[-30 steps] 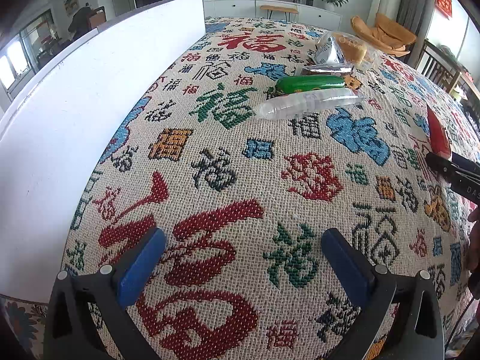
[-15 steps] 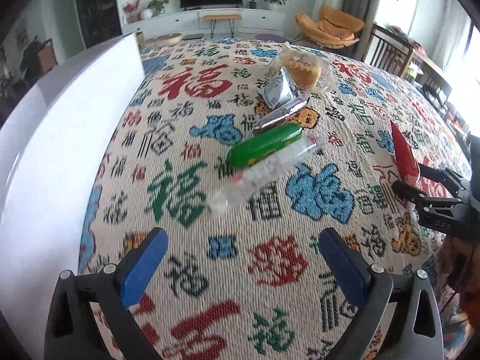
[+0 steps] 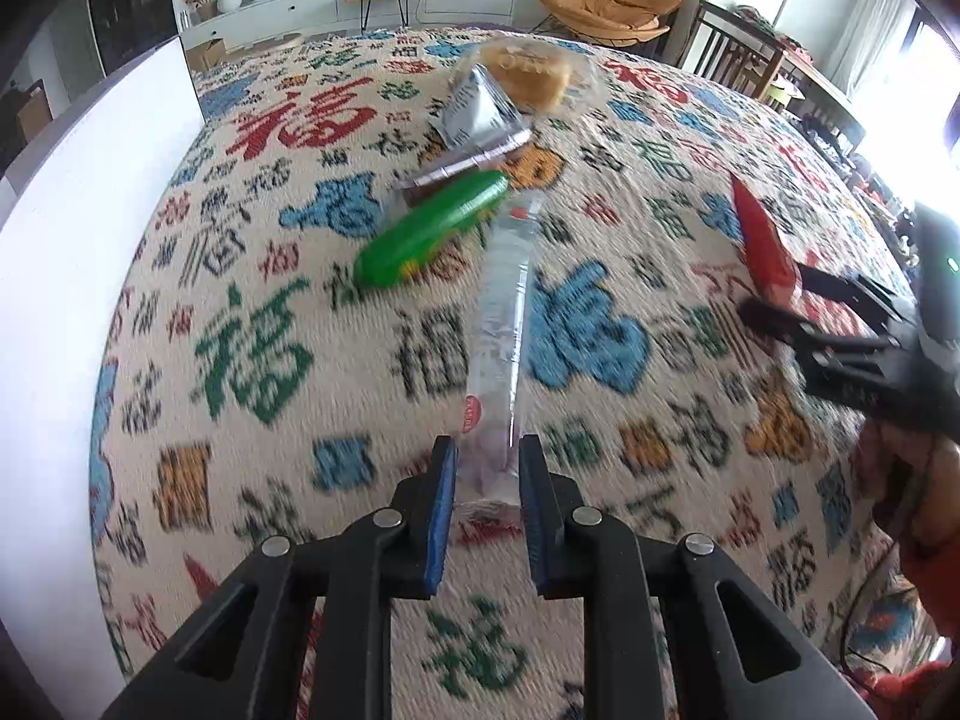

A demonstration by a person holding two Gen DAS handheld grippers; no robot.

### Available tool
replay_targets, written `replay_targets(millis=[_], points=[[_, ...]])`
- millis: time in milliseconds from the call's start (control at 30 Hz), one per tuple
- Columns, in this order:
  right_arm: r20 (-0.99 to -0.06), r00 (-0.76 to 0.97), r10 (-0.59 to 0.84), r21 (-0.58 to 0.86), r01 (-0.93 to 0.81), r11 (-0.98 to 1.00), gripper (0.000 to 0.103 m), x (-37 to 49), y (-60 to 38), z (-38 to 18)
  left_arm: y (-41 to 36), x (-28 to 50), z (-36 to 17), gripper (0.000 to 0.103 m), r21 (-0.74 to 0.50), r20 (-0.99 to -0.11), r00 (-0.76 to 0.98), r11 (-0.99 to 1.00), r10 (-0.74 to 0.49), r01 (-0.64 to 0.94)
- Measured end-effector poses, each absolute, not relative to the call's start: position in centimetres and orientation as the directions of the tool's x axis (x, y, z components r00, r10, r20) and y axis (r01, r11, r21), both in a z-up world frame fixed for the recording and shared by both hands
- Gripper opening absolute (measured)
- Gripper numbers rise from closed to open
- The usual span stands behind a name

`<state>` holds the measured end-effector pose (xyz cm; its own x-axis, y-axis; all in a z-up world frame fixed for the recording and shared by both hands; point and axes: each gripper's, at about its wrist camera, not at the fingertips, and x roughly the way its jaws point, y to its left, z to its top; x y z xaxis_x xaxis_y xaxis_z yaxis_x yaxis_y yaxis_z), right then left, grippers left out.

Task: Organize snacks
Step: 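Grasp the clear stick pack with the left tool and lift it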

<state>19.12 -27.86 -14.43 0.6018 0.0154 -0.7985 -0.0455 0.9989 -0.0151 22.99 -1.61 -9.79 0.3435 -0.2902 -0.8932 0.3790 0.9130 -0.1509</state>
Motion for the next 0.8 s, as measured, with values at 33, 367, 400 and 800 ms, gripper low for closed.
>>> replay_targets(millis=[33, 367, 400, 800], points=[[-0.799, 0.602, 0.015, -0.015, -0.045, 0.999, 0.086, 19.1, -27.9, -14.4, -1.6, 21.6, -9.8, 0.02, -0.165, -0.896, 0.33, 0.912, -0.298, 0.375], [-0.798, 0.602, 0.015, -0.015, -0.045, 0.999, 0.086, 19.1, -27.8, -14.4, -2.4, 17.0, -8.9, 0.067, -0.179, -0.896, 0.336, 0.927, -0.292, 0.33], [-0.798, 0.602, 0.015, -0.015, -0.045, 0.999, 0.086, 19.1, -27.9, -14.4, -2.8, 17.5, -9.1, 0.073, -0.168, -0.892, 0.354, 0.933, -0.281, 0.317], [-0.798, 0.602, 0.015, -0.014, -0.044, 0.999, 0.086, 19.1, -27.9, -14.4, -4.1, 19.3, -11.2, 0.09, -0.013, -0.868, 0.484, 0.978, -0.115, 0.209]])
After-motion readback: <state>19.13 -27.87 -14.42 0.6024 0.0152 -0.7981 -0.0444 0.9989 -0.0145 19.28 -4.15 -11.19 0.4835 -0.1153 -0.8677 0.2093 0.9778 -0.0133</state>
